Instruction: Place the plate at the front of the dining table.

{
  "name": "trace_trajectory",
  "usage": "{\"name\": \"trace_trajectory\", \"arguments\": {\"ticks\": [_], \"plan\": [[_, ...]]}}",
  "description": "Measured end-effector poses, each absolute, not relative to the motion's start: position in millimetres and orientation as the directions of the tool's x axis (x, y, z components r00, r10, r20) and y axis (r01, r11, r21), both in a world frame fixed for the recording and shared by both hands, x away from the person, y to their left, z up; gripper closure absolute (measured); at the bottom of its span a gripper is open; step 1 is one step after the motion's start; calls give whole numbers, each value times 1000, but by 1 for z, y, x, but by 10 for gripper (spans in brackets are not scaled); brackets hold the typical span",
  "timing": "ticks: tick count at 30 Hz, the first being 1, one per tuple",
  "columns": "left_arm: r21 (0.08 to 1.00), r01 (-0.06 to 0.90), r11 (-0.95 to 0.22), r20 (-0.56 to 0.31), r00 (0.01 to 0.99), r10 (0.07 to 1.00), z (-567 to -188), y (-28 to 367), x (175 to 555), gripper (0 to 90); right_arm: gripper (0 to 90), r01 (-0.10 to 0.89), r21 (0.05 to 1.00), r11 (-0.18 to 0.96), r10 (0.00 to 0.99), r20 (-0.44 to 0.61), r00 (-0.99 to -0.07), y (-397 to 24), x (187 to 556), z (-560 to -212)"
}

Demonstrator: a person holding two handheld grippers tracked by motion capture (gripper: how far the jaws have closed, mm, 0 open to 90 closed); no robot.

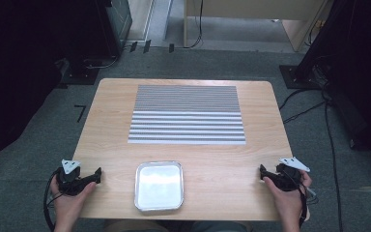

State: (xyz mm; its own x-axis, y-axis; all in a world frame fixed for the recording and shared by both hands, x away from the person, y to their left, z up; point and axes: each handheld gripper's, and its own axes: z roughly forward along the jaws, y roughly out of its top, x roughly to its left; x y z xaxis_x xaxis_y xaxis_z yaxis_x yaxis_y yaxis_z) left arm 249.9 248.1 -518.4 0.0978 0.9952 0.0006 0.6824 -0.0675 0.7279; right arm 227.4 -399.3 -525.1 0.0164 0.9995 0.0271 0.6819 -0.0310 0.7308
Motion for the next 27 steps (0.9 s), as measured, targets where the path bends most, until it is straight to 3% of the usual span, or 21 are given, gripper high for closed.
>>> {"name": "trace_trajectory", "arguments": {"ticks": [27], "plan": [[747,665,-12,-43,67,997,-504,232,243,132,168,654,749,-103,993,42,108,-393,225,-517]]}}
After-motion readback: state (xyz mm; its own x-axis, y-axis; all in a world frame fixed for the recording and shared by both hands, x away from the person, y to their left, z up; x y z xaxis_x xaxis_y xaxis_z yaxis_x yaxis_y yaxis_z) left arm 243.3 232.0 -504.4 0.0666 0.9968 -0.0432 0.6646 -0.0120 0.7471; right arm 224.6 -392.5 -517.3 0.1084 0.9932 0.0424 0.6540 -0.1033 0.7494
